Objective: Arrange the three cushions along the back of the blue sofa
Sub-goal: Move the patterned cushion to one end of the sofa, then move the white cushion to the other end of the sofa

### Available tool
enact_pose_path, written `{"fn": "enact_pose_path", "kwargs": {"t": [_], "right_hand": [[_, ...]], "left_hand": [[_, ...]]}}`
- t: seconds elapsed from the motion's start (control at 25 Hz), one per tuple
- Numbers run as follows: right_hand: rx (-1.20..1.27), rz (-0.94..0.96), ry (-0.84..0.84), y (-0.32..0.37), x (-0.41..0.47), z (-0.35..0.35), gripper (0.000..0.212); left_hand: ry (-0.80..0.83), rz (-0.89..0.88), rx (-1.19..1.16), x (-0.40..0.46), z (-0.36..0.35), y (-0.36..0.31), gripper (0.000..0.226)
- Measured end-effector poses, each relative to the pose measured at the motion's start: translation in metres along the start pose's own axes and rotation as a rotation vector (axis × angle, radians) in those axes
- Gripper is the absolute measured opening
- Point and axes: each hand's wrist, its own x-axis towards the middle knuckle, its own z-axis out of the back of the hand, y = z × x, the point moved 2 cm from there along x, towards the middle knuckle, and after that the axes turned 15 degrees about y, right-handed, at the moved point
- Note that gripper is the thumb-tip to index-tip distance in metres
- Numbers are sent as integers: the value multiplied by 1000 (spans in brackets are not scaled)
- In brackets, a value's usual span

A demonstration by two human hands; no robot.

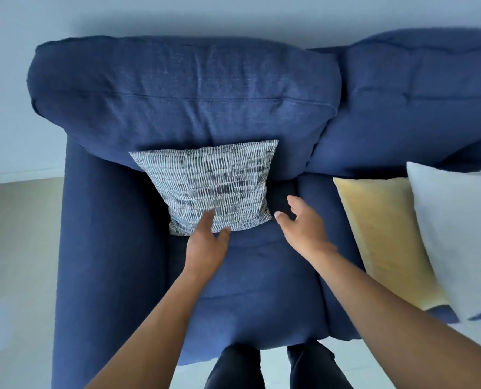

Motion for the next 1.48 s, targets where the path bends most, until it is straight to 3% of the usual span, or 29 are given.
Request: {"fn": "enact_pose_path", "kwargs": {"t": [0.32, 0.52, 0.92, 1.24, 1.48], "right_hand": [[-222, 85, -231, -46, -100, 68, 63], [-294, 45, -320, -115, -156, 124, 66], [-418, 11, -418, -273, -289, 226, 69], [-399, 28, -489, -315, -314, 290, 70], [-411, 3, -476, -335, -289, 341, 71]], "left_hand": [[77, -382, 379, -54, -83, -89, 67], [113, -476, 474, -88, -162, -126, 71], [162, -558, 612, -185, -350, -161, 70], [121, -649, 715, -197, -417, -225, 74], [130, -604, 745, -155, -456, -260, 75]]}}
